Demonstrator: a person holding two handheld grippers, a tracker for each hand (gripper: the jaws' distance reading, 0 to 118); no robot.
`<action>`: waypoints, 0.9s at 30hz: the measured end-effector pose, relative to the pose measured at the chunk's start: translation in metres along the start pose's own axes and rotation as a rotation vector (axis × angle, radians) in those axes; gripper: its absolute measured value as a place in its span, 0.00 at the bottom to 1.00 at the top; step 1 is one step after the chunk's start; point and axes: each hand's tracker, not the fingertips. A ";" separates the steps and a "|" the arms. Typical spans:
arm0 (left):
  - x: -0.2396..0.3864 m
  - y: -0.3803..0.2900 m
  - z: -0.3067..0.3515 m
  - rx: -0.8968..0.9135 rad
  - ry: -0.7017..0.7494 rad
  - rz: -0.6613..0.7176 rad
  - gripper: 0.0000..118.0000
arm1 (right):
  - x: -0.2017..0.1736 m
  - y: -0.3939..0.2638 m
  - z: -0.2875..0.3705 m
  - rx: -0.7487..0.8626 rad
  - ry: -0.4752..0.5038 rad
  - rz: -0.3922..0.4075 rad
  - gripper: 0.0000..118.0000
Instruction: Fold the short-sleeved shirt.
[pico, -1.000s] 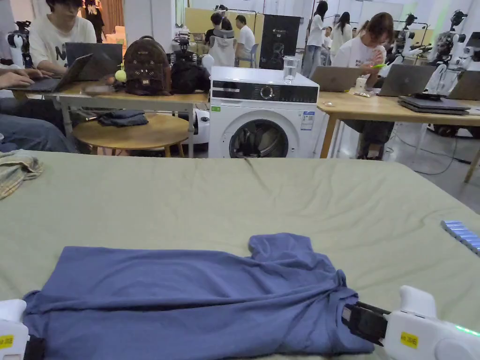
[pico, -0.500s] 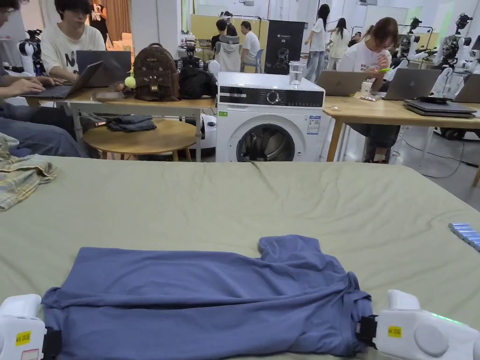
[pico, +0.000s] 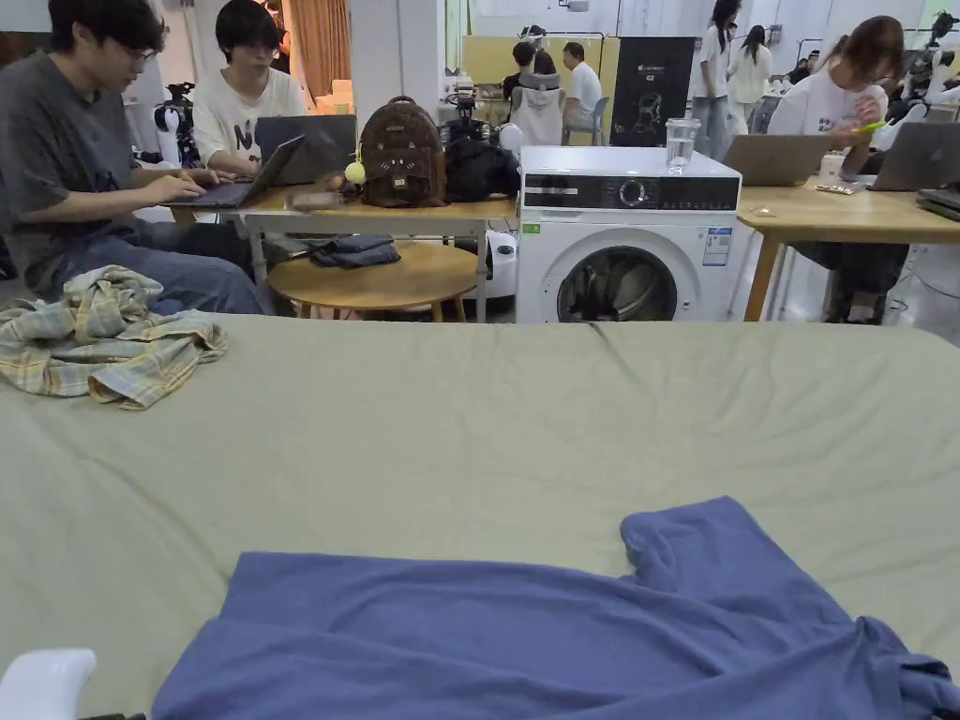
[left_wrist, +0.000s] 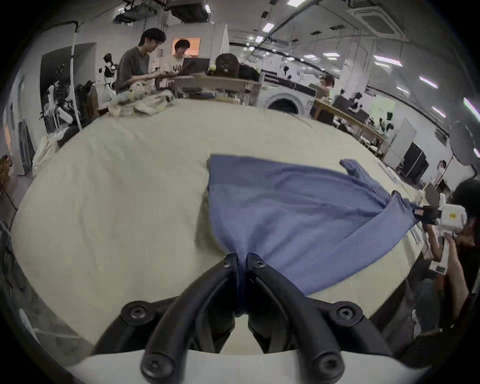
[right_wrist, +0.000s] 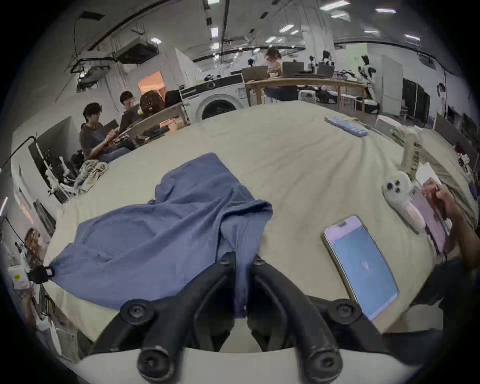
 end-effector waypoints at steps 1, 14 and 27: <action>0.000 -0.010 -0.001 0.010 -0.002 0.002 0.01 | -0.002 -0.007 0.003 -0.014 0.000 0.002 0.02; 0.024 0.016 0.025 0.297 0.054 -0.065 0.39 | -0.038 -0.004 0.025 0.205 0.039 0.233 0.59; 0.077 0.061 -0.011 0.456 -0.071 -0.049 0.00 | -0.136 0.012 -0.030 0.215 0.158 0.250 0.00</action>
